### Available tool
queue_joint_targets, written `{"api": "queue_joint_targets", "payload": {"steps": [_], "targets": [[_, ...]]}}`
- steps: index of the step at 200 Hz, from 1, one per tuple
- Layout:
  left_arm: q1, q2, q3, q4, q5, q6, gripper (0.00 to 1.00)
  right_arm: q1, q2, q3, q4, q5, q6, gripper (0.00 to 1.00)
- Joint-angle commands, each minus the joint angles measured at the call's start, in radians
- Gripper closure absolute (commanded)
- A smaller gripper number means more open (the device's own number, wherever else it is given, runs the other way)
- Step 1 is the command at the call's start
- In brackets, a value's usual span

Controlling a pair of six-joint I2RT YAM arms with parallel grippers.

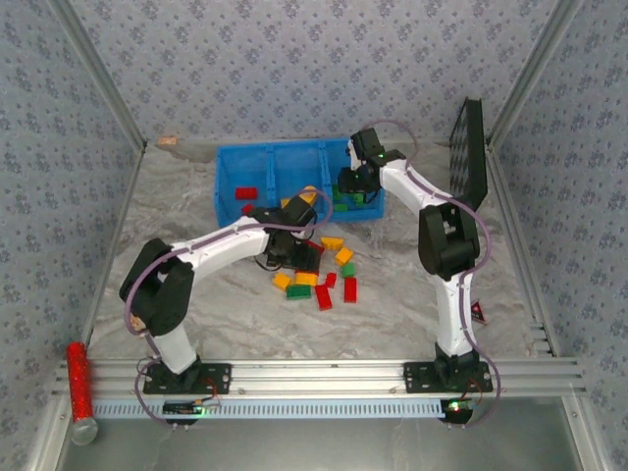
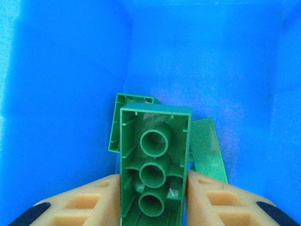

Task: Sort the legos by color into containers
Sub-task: Place the lego in the container, then pick up the lego from the center of the table.

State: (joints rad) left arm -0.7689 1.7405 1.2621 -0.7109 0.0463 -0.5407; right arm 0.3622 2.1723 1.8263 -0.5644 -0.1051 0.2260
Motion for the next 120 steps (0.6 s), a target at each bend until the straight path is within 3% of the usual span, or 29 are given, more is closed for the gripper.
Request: {"api": "queue_joint_targets", "payload": {"steps": [1,50,120], "targets": [[-0.007,0.04,0.057,-0.013,-0.028,0.026,0.21,0.004,-0.018,-0.016,0.0,-0.023,-0.014,0.62],[-0.006,0.103,0.105,-0.027,-0.064,0.049,0.13,0.003,-0.056,-0.031,-0.005,-0.043,-0.016,0.53],[0.012,0.15,0.109,0.007,-0.087,0.036,0.13,0.007,-0.138,-0.068,-0.006,-0.044,-0.019,0.48]]}}
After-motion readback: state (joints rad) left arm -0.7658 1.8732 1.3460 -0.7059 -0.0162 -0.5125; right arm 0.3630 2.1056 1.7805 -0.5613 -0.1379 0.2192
